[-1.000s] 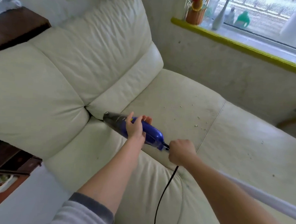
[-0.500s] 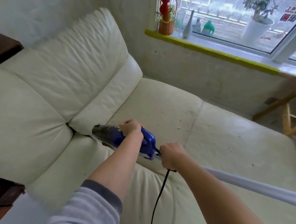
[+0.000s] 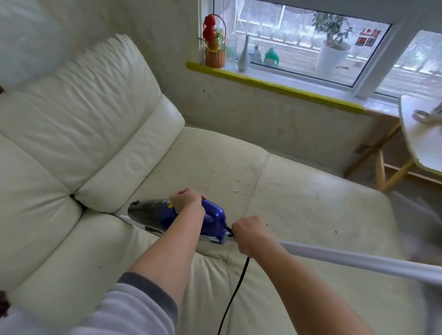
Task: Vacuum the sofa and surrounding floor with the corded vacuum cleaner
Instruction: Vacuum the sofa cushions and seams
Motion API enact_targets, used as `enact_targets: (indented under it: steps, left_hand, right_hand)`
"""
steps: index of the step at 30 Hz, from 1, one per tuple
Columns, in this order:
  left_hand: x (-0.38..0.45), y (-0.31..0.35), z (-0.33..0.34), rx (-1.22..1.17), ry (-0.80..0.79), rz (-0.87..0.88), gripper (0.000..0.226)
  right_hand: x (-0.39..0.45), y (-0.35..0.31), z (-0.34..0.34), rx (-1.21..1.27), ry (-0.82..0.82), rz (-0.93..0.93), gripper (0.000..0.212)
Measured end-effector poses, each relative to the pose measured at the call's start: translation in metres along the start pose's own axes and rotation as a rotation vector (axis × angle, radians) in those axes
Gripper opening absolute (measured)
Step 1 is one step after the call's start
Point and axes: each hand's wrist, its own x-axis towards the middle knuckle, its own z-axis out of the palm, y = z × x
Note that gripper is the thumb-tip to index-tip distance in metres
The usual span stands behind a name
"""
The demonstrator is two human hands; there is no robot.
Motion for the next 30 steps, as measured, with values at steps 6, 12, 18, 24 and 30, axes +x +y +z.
enact_targets:
  steps: [6,12,18,24,30]
  left_hand:
    - [-0.021,-0.004,-0.006,-0.035,-0.019,0.01,0.032]
    - [-0.056,-0.008,-0.008,-0.007,-0.08,-0.006,0.021]
    - [-0.102,-0.025,-0.006,0.108,-0.271,0.008,0.032]
    - [-0.134,-0.05,-0.011,-0.191,-0.091,-0.165,0.031]
    - [-0.161,-0.058,-0.011,-0.374,-0.199,-0.277,0.037]
  right_hand:
    - [-0.016,0.007,0.009,-0.036,0.035,-0.003,0.016]
    - [-0.04,0.021,0.016,-0.064,0.033,0.007,0.016]
    - [-0.076,0.036,0.028,-0.113,0.031,0.026,0.016]
    - [-0.107,0.041,0.044,-0.115,0.036,0.016,0.018]
    - [-0.126,0.051,0.055,-0.118,0.047,0.016,0.019]
